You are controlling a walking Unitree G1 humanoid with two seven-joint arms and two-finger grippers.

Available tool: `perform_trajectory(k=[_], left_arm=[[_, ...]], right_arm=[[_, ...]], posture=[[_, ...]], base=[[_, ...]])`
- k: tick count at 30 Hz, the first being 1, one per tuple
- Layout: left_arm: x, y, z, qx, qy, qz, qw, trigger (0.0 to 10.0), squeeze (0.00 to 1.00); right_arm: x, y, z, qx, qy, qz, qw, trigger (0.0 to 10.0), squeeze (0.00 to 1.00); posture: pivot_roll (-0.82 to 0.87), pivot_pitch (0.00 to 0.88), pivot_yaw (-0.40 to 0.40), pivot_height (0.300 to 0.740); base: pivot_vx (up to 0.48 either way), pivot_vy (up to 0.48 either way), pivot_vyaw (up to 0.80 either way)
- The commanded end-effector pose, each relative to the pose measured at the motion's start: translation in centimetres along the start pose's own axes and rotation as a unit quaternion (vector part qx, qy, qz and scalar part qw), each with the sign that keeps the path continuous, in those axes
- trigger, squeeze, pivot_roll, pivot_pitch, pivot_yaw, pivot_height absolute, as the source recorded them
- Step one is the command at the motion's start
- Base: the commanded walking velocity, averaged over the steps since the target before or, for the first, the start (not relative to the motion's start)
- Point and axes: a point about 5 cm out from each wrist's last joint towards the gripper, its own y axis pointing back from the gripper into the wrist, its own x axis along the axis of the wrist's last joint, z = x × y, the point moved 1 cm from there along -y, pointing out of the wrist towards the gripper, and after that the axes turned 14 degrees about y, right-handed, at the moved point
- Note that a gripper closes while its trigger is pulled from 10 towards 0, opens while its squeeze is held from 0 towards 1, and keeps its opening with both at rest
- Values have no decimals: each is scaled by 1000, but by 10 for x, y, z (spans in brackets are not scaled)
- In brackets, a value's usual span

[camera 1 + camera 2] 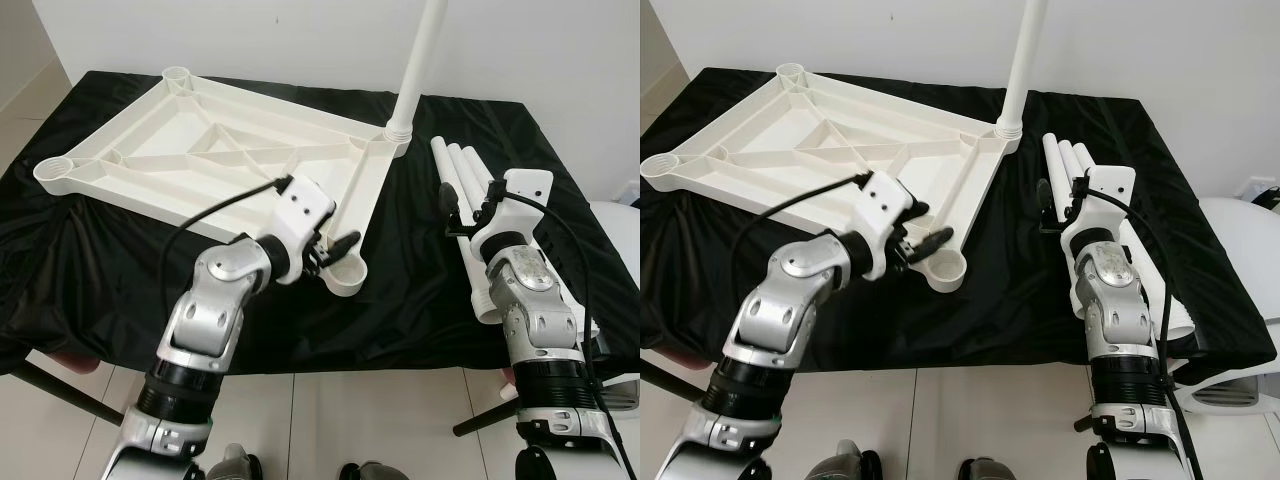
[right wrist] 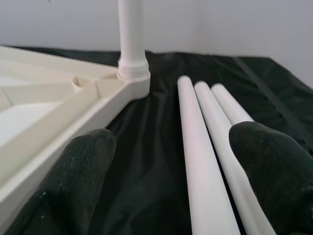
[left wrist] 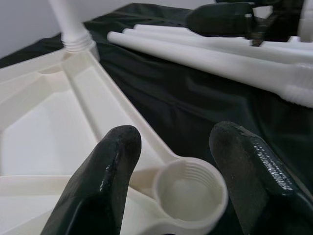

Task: Building children table

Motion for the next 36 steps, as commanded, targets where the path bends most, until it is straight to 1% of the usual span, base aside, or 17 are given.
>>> perform_trajectory(k=[1,3,4,8,15,17,18,20,23,26,28,30,36], left_arm=[[3,1,-1,49,-15,17,999,10000,0],[5,2,2,45,-19,19,999,10000,0],[6,3,3,42,-14,17,999,10000,0],[5,7,8,22,-10,12,1000,10000,0],[4,10,9,20,-12,11,1000,10000,0],[3,13,10,18,-18,6,1000,10000,0],[3,13,10,18,-18,6,1000,10000,0],[-1,14,14,4,-18,-4,1000,10000,0],[-3,15,16,-1,-18,-9,1000,10000,0],[-8,16,24,-22,-20,-29,999,10000,0],[-8,17,27,-30,-22,-31,999,10000,0],[-8,17,27,-30,-22,-31,999,10000,0],[-6,17,29,-41,-31,-35,998,10000,0]], right_arm=[[-10,1,2,-3,7,-27,1000,10000,0],[-14,0,4,-10,7,-49,999,10000,0],[-15,-1,4,-13,9,-55,998,10000,0],[-17,-3,4,-16,0,-66,998,10000,0],[-16,-4,4,-17,-2,-70,997,10000,0],[-20,-6,2,-12,-4,-87,996,10000,0],[-20,-6,2,-12,-4,-87,996,10000,0],[-27,-5,1,-10,3,-111,994,10000,0],[-29,-4,1,-10,5,-120,993,10000,0],[-37,-3,2,-22,9,-154,988,10000,0],[-39,-4,3,-27,9,-165,986,10000,0],[-39,-4,3,-27,9,-165,986,10000,0],[-42,-4,5,-33,-4,-193,981,10000,0]], posture=[[-61,61,-41,740],[-58,70,-42,740],[-58,70,-42,740],[-50,82,-45,740],[-46,85,-48,740],[-42,87,-56,740],[-42,87,-56,740],[-42,91,-55,740],[-41,93,-55,740],[-41,102,-50,740],[-42,105,-50,740],[-42,105,-50,740],[-47,115,-47,740]], base=[[0,0,0],[0,0,0],[0,0,0],[0,0,0],[0,0,0],[0,0,0],[0,0,0],[0,0,0],[0,0,0],[0,0,0],[0,0,0],[0,0,0],[0,0,0]])
